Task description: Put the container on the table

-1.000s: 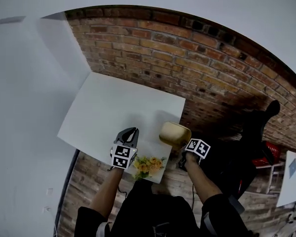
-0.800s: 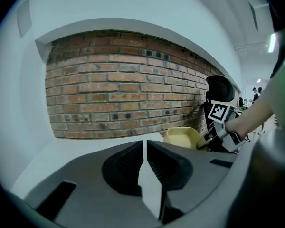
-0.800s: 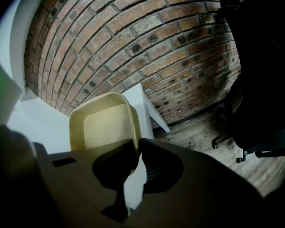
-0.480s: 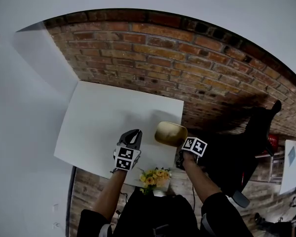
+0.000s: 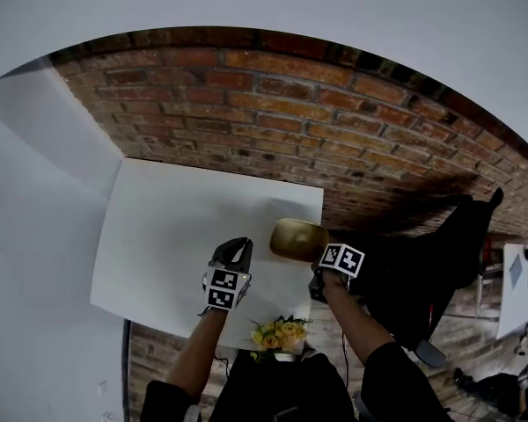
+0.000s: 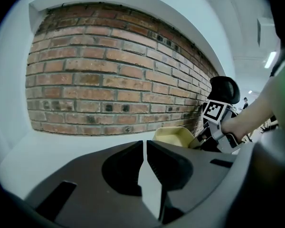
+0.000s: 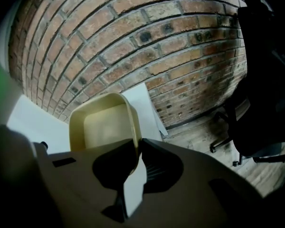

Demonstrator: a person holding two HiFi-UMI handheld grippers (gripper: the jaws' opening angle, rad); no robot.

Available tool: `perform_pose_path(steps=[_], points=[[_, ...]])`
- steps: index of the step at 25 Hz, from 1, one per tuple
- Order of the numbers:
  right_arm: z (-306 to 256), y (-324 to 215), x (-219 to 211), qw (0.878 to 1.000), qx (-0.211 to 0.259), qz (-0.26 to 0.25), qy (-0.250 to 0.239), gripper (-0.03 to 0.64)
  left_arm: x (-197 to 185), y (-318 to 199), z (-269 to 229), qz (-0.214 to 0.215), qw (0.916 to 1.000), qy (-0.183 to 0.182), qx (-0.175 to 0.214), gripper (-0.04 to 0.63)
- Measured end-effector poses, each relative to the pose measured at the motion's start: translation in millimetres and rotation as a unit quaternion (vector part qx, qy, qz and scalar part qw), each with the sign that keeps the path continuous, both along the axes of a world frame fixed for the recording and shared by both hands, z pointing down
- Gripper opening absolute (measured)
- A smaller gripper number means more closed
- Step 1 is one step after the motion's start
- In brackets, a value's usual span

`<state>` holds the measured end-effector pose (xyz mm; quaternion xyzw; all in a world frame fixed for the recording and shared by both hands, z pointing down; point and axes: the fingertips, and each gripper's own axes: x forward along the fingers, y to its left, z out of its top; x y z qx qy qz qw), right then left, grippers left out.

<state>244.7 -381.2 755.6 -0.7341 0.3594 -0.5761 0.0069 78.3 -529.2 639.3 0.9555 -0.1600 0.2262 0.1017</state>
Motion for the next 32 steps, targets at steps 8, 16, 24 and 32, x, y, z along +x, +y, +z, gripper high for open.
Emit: perform_pose_path(steps=[8,16,24,32], points=[[2.5,-29.0,23.3,1.000,-0.012,-0.015,0.006,0.040,29.0,-29.3,18.1,0.004,0.9998,-0.009,-0.016,0.034],[15.3,-56.2,54.9,1.000,-0.017,-0.005,-0.003,0.040,65.0,-48.7,29.6,0.015,0.9996,-0.006,-0.024,0.034],[27.8,-79.7,72.8,0.998,-0.032,-0.006,-0.046,0.040,87.0,-64.0,27.7,0.030,0.9995,-0.006,-0.012,0.034],[38.3,-89.1,89.2,0.994,-0.083,-0.054,-0.041,0.040,90.1,-64.8,36.6,0.030,0.9993,-0.011,-0.019,0.034]])
